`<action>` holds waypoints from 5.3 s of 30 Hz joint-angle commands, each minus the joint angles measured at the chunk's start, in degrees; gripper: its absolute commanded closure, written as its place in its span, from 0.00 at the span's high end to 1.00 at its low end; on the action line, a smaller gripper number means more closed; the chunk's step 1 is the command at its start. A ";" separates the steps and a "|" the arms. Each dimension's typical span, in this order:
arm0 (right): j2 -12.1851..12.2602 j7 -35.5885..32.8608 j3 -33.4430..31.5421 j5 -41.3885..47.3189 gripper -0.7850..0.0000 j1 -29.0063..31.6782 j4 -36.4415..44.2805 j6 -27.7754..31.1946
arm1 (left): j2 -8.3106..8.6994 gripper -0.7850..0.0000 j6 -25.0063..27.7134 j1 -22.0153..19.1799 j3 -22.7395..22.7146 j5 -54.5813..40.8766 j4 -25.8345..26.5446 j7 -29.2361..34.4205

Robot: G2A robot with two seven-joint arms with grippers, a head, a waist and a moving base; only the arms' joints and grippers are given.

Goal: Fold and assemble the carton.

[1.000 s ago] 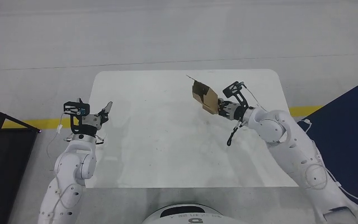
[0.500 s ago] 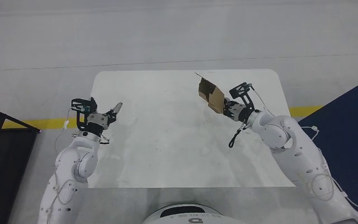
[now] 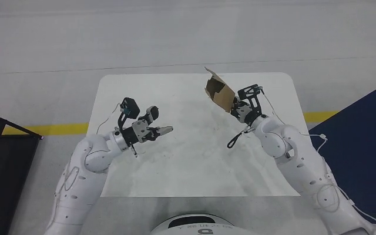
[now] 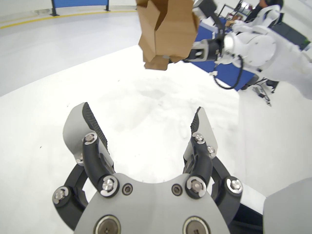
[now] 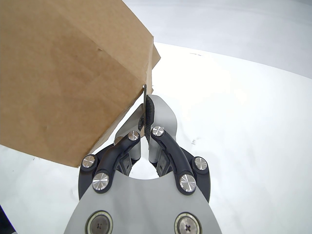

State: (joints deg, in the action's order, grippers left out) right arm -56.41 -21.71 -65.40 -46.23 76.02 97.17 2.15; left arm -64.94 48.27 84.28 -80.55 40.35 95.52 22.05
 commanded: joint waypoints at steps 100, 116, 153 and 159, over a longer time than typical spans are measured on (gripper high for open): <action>-4.10 2.84 -0.21 -2.99 0.00 1.21 -0.59 9.18 | -0.15 1.00 -16.42 6.00 -4.38 12.66 1.43 -13.81; -4.01 5.54 -1.39 -10.17 0.00 6.26 4.21 8.55 | -0.31 0.97 -11.45 3.15 4.05 10.90 5.76 -7.56; -3.04 -1.27 -4.49 6.32 0.00 1.76 -3.33 35.63 | 0.61 1.00 -16.69 -4.96 8.87 31.07 15.30 -0.95; -3.04 -1.50 -4.18 6.28 0.00 1.79 -2.98 35.43 | 0.55 1.00 -17.40 -5.10 10.61 33.84 15.35 -1.07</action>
State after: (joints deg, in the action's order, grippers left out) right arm -59.45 -23.19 -69.60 -39.97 77.82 94.17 37.58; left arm -64.37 30.94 79.24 -70.23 73.84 110.84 20.97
